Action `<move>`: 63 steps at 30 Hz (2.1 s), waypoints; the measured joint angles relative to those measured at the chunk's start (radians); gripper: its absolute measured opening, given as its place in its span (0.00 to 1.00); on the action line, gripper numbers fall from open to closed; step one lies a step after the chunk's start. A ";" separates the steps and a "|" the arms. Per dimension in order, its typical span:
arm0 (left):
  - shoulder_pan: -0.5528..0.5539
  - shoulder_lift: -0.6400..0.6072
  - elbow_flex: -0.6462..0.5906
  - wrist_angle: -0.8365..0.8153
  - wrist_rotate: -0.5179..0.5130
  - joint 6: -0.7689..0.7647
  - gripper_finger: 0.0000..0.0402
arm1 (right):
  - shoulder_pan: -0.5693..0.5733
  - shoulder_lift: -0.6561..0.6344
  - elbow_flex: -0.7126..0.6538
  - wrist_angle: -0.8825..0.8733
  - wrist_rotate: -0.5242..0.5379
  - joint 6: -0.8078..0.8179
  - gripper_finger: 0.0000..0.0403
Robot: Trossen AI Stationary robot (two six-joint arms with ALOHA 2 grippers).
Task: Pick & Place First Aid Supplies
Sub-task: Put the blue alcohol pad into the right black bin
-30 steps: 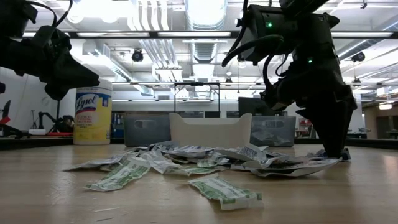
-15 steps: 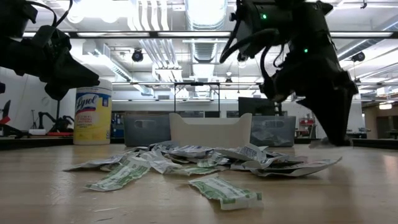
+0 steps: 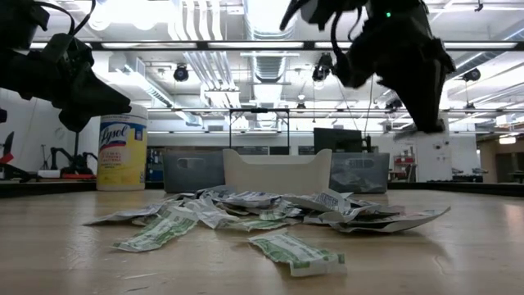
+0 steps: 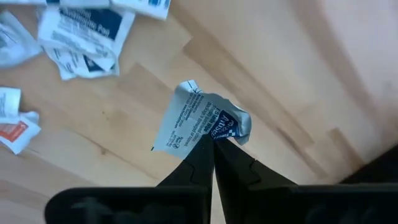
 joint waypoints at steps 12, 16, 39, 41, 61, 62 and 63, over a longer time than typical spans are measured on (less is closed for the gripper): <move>0.000 0.000 0.000 0.000 0.000 0.000 0.23 | -0.049 -0.036 0.209 -0.227 0.321 0.000 0.02; 0.000 0.000 0.000 0.000 0.000 0.000 0.23 | -0.108 -0.081 0.222 -0.235 0.456 -0.001 0.02; 0.000 0.000 0.000 0.000 0.000 0.000 0.23 | -0.779 -0.066 0.156 0.210 0.336 -0.398 0.02; 0.000 0.000 0.000 0.000 0.000 0.000 0.23 | -0.814 -0.028 0.156 0.210 0.277 -0.403 0.02; 0.000 0.000 0.000 0.000 0.000 0.000 0.23 | -0.868 0.128 0.156 0.188 0.180 -0.424 0.04; 0.000 0.000 0.000 0.000 0.000 0.000 0.23 | -0.870 0.132 0.156 0.187 0.181 -0.432 0.06; 0.000 0.000 0.000 0.000 0.000 0.000 0.23 | -0.871 0.137 0.156 0.187 0.182 -0.437 0.07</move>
